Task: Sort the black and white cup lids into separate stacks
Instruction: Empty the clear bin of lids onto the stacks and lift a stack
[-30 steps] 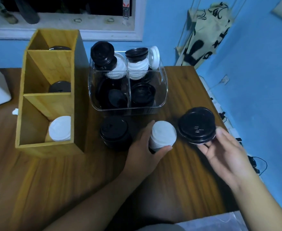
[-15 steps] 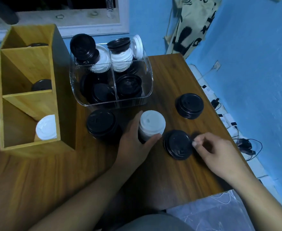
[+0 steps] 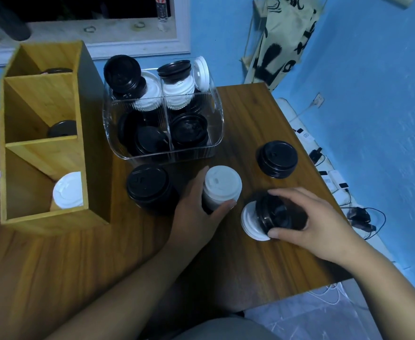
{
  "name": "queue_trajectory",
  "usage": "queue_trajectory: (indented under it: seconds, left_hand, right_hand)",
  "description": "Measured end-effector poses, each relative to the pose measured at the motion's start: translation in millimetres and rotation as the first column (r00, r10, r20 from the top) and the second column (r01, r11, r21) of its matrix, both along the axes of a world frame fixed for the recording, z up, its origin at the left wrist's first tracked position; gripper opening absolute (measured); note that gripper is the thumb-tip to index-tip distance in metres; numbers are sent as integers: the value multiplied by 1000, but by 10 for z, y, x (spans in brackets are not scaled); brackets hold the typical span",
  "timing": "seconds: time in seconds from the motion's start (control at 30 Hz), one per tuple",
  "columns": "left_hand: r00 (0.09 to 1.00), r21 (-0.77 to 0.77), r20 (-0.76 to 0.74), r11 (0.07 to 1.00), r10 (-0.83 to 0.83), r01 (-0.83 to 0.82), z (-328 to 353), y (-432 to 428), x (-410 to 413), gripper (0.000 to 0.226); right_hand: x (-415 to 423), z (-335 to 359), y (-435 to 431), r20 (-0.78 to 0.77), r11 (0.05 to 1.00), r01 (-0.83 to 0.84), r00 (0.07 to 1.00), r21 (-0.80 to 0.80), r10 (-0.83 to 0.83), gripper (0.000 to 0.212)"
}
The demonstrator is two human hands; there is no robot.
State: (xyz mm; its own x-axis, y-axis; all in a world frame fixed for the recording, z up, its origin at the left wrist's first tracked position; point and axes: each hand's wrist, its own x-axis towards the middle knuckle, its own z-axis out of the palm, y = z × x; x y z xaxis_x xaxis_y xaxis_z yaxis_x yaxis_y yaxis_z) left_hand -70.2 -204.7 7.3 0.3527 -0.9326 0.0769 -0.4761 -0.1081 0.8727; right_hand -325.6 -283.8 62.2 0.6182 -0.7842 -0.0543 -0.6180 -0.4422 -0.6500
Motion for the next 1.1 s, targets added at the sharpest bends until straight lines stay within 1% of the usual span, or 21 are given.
queue_trajectory:
  seconds: [0.07, 0.13, 0.17, 0.23, 0.3, 0.33, 0.37, 0.47, 0.53, 0.6, 0.73, 0.8, 0.87, 0.9, 1.0, 1.1]
  left_hand:
    - [1000, 2, 0, 1000, -2, 2, -9, -4, 3, 89]
    - [1000, 2, 2, 1000, -8, 8, -15, -6, 4, 88]
    - [1000, -2, 4, 1000, -10, 10, -18, -8, 3, 87]
    - [1000, -12, 7, 1000, -12, 12, -20, -12, 6, 83]
    - [1000, -27, 9, 1000, -14, 15, -27, -5, 5, 80]
    - [1000, -31, 10, 999, -12, 13, -29, 0, 3, 80]
    - [1000, -30, 11, 999, -8, 8, -34, 0, 3, 82]
    - [1000, -23, 25, 1000, 1, -1, -34, 2, -1, 85]
    - [999, -26, 36, 1000, -4, 5, -36, -4, 0, 84]
    - [999, -23, 39, 1000, -8, 9, -41, -8, -4, 84]
    - [999, -19, 46, 1000, -1, 1, -45, -12, -1, 85]
    - [999, -28, 45, 1000, -2, 3, -45, -12, 0, 82]
    - [999, -44, 47, 999, -4, 6, -44, -9, -3, 79]
    - [999, -52, 46, 999, -3, 5, -42, -6, -4, 79]
    - [999, -53, 33, 999, -2, 4, -31, -5, -9, 79]
    - [1000, -46, 29, 999, -5, 7, -34, -4, -12, 79]
  right_hand:
    - [-86, -4, 32, 11, 983, 180, 984, -28, -180, 73]
    - [-112, -53, 33, -74, 934, 341, 934, -105, -350, 74]
    - [-102, -88, 26, -141, 908, 383, 902, -171, -407, 75]
    - [-52, -148, -11, -248, 872, 406, 846, -275, -472, 79]
    - [-37, -193, -61, -314, 862, 402, 812, -307, -491, 83]
    - [-55, -206, -77, -332, 873, 389, 815, -294, -475, 85]
    - [-96, -215, -88, -330, 894, 368, 836, -255, -438, 85]
    - [-263, -234, -99, -272, 974, 213, 935, -80, -227, 81]
    - [-331, -272, -107, -281, 989, 123, 949, -84, -142, 77]
    - [-348, -264, -131, -205, 984, 140, 966, -106, -160, 72]
    - [-244, -4, -236, 43, 970, 225, 974, -88, -222, 66]
    - [-152, 123, -385, 95, 967, 217, 974, -130, -206, 67]
    - [-56, 203, -587, 68, 967, 162, 986, -199, -151, 66]
    - [-14, 231, -700, 27, 968, 126, 992, -217, -123, 66]
    - [106, 274, -1020, -140, 972, 27, 988, -233, -61, 65]
    - [180, 197, -1218, -234, 976, -49, 972, -211, -2, 66]
